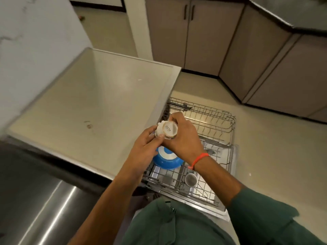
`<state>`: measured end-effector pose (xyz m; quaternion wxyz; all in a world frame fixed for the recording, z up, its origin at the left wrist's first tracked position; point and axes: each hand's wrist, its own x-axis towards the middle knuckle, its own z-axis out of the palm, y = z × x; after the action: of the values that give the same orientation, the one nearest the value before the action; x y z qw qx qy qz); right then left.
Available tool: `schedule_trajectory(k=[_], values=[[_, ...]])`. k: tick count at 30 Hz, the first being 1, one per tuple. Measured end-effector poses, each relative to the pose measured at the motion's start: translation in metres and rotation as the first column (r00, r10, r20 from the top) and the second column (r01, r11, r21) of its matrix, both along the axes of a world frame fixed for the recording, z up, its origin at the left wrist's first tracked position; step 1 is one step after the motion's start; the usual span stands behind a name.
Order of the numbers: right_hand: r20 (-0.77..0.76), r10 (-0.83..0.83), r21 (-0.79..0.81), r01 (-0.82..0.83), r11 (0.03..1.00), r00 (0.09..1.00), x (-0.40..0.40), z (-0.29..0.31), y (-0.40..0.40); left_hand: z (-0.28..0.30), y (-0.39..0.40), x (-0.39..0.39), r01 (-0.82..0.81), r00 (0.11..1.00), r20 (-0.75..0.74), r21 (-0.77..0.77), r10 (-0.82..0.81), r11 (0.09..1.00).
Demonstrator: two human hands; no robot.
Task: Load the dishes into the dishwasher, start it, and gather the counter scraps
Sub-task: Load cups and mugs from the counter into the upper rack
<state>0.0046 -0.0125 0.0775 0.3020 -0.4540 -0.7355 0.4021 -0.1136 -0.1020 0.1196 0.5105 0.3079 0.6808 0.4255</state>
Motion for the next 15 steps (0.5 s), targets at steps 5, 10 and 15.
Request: schedule_trajectory(k=[5, 10, 15], values=[[-0.005, -0.153, -0.040, 0.152, 0.988, 0.988, 0.020, 0.002, 0.011, -0.009, 0.035, 0.004, 0.155, 0.988, 0.032, -0.034, -0.154, 0.987], [0.049, -0.267, -0.099, 0.270, 0.958, 0.963, 0.034, -0.004, 0.019, -0.026, 0.062, 0.006, 0.270, 0.960, 0.098, -0.081, -0.262, 0.960], [0.096, -0.364, -0.108, 0.373, 0.922, 0.927, 0.053, -0.021, 0.021, -0.041, 0.076, 0.014, 0.358, 0.930, 0.140, -0.146, -0.339, 0.922]])
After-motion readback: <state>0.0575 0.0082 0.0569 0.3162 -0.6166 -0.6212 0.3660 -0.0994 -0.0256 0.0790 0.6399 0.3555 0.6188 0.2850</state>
